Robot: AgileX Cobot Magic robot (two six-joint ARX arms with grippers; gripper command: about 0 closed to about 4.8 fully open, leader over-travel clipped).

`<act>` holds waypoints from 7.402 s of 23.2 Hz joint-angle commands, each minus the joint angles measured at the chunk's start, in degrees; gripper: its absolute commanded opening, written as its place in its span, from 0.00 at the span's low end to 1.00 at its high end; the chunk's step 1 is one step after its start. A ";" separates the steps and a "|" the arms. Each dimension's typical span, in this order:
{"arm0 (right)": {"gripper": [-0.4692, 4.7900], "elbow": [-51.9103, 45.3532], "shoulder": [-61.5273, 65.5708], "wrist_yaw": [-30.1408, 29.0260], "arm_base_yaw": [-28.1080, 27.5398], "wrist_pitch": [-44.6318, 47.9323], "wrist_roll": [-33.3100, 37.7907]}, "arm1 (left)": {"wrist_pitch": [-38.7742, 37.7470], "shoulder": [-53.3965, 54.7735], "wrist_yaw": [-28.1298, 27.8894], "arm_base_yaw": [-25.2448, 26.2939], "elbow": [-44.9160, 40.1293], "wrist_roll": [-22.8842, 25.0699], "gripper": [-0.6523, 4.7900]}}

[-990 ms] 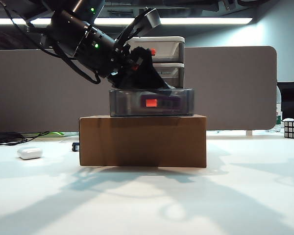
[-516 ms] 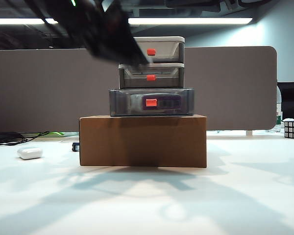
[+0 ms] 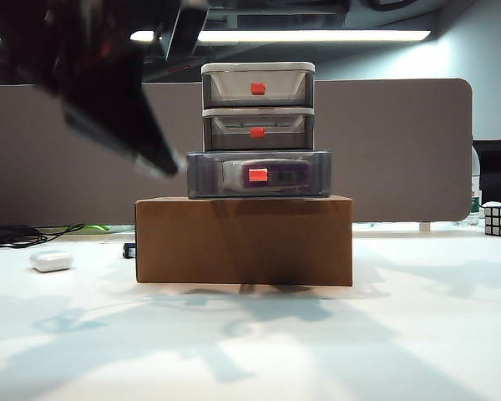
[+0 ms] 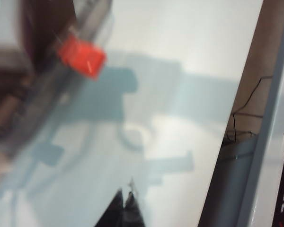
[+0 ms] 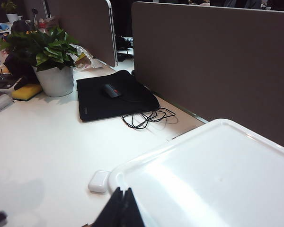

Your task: Open the third layer of the drawer on the table, pick up a pack of napkins on the table and put it in, and finally close the drawer.

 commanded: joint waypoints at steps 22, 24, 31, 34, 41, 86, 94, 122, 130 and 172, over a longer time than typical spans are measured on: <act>0.08 18.12 18.60 4.20 0.04 -14.12 -3.19 | 38.07 7.43 -7.48 0.13 -7.41 -8.96 0.11; 0.08 18.12 18.60 4.13 0.04 -14.80 -3.19 | 42.71 8.85 -7.48 0.13 -7.41 -10.14 0.11; 0.08 18.10 18.62 4.17 0.04 -15.02 -3.37 | 46.16 9.55 -10.14 0.09 -7.41 -11.72 0.11; 0.08 18.10 18.62 4.15 0.04 -15.28 -3.56 | 50.29 9.55 -13.16 0.11 -7.41 -11.65 0.11; 0.08 18.10 18.62 4.15 0.04 -16.52 -4.57 | 59.71 13.53 -14.99 0.17 -7.28 -11.52 0.11; 0.08 18.05 18.84 4.13 0.04 -18.25 -6.16 | 74.44 22.49 -22.73 0.66 -4.20 -11.74 0.11; 0.08 18.01 18.71 4.13 0.02 -16.55 -7.69 | 74.27 17.81 -29.05 0.07 -4.28 -6.40 0.11; 0.08 -37.53 -54.21 16.59 0.57 -19.28 -4.98 | 23.47 -75.34 -36.94 0.07 -43.25 -31.85 0.11; 0.08 -50.82 -67.89 18.29 0.81 -16.00 -1.60 | 23.19 -75.36 -37.44 0.07 -43.95 -30.60 0.11; 0.08 -64.70 -75.60 16.09 -20.02 -8.13 -1.75 | 39.17 -75.36 -13.84 37.27 -53.90 -18.14 0.11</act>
